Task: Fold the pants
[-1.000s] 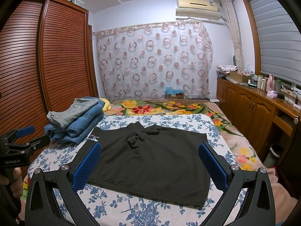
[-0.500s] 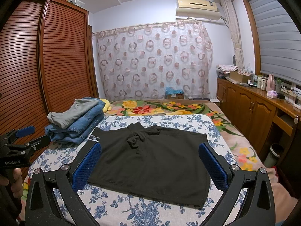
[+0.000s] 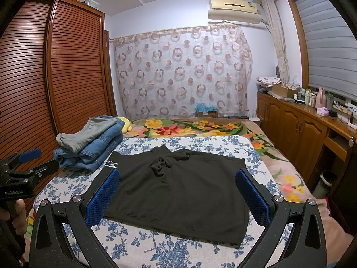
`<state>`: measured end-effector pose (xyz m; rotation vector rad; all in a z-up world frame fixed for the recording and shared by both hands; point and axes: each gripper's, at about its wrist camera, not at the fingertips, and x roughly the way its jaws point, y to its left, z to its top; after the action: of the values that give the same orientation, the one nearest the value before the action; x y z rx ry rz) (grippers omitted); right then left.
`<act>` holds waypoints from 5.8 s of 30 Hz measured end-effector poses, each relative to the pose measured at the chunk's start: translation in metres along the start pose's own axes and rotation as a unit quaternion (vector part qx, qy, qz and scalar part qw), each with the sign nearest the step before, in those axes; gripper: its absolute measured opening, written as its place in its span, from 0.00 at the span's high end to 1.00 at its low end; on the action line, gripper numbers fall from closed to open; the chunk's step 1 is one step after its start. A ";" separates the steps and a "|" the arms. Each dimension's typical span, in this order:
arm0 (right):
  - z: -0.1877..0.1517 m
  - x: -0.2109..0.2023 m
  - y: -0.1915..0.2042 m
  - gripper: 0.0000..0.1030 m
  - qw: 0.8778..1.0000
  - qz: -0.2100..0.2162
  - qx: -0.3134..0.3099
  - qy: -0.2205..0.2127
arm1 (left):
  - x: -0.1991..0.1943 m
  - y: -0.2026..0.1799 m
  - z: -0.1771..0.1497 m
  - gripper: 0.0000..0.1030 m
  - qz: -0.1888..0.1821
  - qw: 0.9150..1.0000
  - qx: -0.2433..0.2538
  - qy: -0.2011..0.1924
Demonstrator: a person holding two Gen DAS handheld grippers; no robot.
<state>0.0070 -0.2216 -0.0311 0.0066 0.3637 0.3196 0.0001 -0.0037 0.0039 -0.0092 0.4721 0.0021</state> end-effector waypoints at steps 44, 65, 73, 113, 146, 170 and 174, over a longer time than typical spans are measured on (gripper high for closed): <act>-0.013 0.030 -0.011 0.00 0.998 0.013 -0.007 0.056 | 0.030 0.004 -0.032 0.00 0.010 0.997 -0.022 0.078; -0.028 0.042 -0.021 0.22 0.990 0.034 -0.014 0.140 | 0.055 0.052 -0.080 0.25 -0.030 0.988 -0.055 0.142; -0.028 0.034 -0.028 0.28 0.987 0.038 -0.016 0.158 | 0.056 0.049 -0.091 0.53 -0.061 0.984 -0.067 0.157; -0.021 0.036 -0.044 0.28 0.991 0.021 0.000 0.129 | 0.088 -0.072 0.028 0.95 -0.237 0.966 0.040 0.094; -0.011 0.050 -0.037 0.28 0.990 0.028 -0.013 0.134 | 0.103 -0.045 0.026 0.19 -0.185 0.977 0.043 0.099; 0.011 0.101 0.003 0.58 0.980 0.109 -0.058 0.154 | 0.125 -0.015 -0.048 0.19 -0.127 0.975 0.021 0.180; 0.006 0.122 0.010 0.59 0.973 0.121 -0.076 0.182 | 0.126 -0.013 -0.049 0.19 -0.129 0.975 0.016 0.178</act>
<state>0.1143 -0.1742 -0.0671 -0.1614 0.7036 0.5933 0.0901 -0.0172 -0.0971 -0.0402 0.8262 -0.2667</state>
